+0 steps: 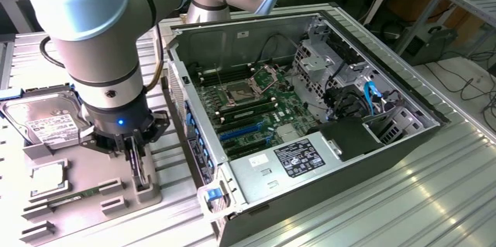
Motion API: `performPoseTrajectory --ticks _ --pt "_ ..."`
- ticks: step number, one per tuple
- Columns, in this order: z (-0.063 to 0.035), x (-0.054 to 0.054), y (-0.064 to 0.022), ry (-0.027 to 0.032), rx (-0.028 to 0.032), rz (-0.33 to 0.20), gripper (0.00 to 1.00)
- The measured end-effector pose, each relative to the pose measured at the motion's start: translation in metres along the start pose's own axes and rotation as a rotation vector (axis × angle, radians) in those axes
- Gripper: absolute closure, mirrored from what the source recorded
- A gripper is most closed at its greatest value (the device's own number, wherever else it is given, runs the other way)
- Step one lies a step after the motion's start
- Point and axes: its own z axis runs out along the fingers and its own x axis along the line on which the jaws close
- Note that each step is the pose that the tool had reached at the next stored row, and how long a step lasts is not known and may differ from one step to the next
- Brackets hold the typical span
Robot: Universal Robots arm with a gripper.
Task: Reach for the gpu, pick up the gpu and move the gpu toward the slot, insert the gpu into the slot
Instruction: 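Pick up the gpu and move the gpu toward the slot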
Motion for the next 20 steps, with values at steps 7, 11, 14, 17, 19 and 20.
performPoseTrajectory --ticks 7,11,14,17,19,20 --pt "-0.0061 0.000 0.0003 0.0000 -0.0001 0.000 0.72" --pt "-0.0086 0.000 0.0004 0.0000 0.0000 0.000 0.72" --pt "-0.0103 0.000 0.0004 0.0000 0.0000 0.000 0.72" --pt "-0.0120 0.000 0.0005 0.0000 0.0000 0.000 0.72" --pt "-0.0135 0.000 0.0006 0.0000 0.0000 0.000 0.72" --pt "-0.0141 0.000 0.0006 0.0000 0.0000 0.000 0.72"
